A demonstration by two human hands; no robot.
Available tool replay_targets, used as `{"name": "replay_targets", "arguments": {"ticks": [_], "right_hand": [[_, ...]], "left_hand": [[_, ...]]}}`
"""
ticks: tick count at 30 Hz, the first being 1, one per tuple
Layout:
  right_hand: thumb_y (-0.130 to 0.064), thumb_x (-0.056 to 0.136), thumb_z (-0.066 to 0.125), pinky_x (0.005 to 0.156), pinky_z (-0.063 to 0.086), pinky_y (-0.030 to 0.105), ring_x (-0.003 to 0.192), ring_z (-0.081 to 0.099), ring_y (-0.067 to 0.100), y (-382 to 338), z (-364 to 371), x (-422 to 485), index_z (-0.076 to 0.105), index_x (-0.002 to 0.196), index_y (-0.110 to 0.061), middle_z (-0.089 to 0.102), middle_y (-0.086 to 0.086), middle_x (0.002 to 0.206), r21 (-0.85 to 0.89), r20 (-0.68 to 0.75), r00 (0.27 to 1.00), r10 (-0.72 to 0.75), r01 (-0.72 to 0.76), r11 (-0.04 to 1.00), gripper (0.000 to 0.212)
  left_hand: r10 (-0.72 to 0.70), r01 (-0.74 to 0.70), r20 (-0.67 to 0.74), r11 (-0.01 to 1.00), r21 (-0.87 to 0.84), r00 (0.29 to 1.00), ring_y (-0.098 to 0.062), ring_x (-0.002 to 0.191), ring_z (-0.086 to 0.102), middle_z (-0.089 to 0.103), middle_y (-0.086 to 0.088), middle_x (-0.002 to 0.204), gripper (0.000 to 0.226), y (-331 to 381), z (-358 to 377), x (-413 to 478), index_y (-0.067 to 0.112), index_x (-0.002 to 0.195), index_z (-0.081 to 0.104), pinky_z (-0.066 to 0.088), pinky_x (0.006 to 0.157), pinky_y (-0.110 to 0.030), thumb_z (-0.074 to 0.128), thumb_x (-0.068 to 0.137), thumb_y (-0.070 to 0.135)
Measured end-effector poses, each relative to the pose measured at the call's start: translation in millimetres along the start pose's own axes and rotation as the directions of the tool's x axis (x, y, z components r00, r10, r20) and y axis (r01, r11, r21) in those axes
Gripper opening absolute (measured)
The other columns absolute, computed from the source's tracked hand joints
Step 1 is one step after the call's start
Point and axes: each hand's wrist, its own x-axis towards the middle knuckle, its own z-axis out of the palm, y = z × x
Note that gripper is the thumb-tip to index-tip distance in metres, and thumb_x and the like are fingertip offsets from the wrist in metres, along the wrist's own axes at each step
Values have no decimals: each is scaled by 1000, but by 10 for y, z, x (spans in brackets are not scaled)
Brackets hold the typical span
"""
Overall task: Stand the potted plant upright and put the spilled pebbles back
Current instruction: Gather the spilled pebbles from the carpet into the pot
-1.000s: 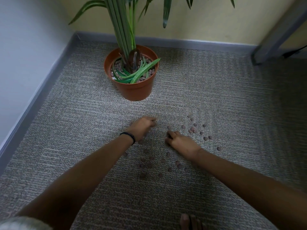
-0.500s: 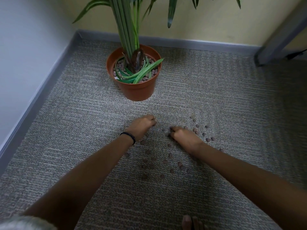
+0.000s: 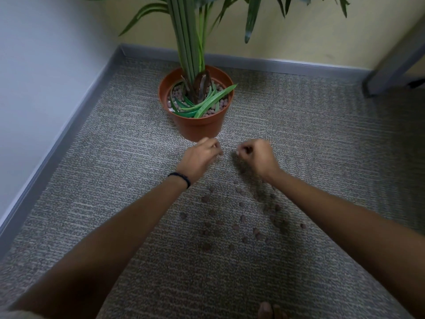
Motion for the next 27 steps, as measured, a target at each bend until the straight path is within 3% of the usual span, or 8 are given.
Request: {"name": "replay_targets", "arguments": {"ticks": [2,5,8,12,16,20,24,27], "right_hand": [[2,85,60,71,55,29,72,65,20,-223,-92,168,73,84,-4,74,12,85,43,-112,992,-65,70,997,14],[-5,84,65,61,46,8,72,63,14,-535,-182,408,73,91,-5,74,8,89,73,-221,966,-131,151,986,11],[-9,83,68,70,45,10,78,60,8,-767,-202,603,73,96,-5,74,8,94,85,-260,955,-141,169,982,15],[-8,85,65,82,48,20,87,65,15,-897,-153,721,73,98,-4,73,11,98,49,-211,970,-120,133,990,16],[-8,92,55,105,39,23,118,58,21,-901,-125,766,65,117,-5,64,11,125,-8,-63,995,-75,75,997,27],[6,90,45,113,29,24,128,50,23,-866,-174,694,62,120,-2,57,14,134,-15,-97,985,-142,141,990,36],[7,89,45,113,33,30,127,46,24,-561,-168,453,62,121,-7,51,12,136,-70,-245,942,-230,220,973,39],[2,90,49,110,39,34,124,45,24,-158,-69,205,58,122,-13,47,11,135,-183,-159,959,-235,205,961,37]], "left_hand": [[27,-28,-74,1000,-14,997,-25,93,56,64,-9,105,13,-23,-153,100,4,95,68,54,68,-37,60,85,1],[-10,7,-205,1000,-14,979,-27,98,57,65,-12,105,15,-133,-353,229,2,94,69,49,81,-32,60,83,-4],[-140,120,-311,989,-82,940,-24,100,56,64,-10,103,18,-286,-488,277,4,94,70,37,85,-21,57,85,-4],[-303,245,-354,949,-198,885,-22,99,59,65,-10,101,18,-391,-514,268,3,92,72,48,89,-32,57,85,-3],[-326,255,-347,938,-235,880,-21,99,62,68,-11,105,20,-383,-513,269,2,97,72,50,93,-33,57,84,-5],[-237,222,-328,972,-82,915,-21,110,55,63,-5,120,26,-329,-486,233,11,111,67,48,90,-32,54,90,6],[72,-50,-222,994,102,972,-29,113,54,54,-15,128,35,-273,-374,53,10,121,58,47,93,-34,58,86,4],[197,-188,-42,969,163,980,-30,112,57,54,-19,128,40,-268,-157,-184,8,122,55,48,97,-39,62,83,6]]}}
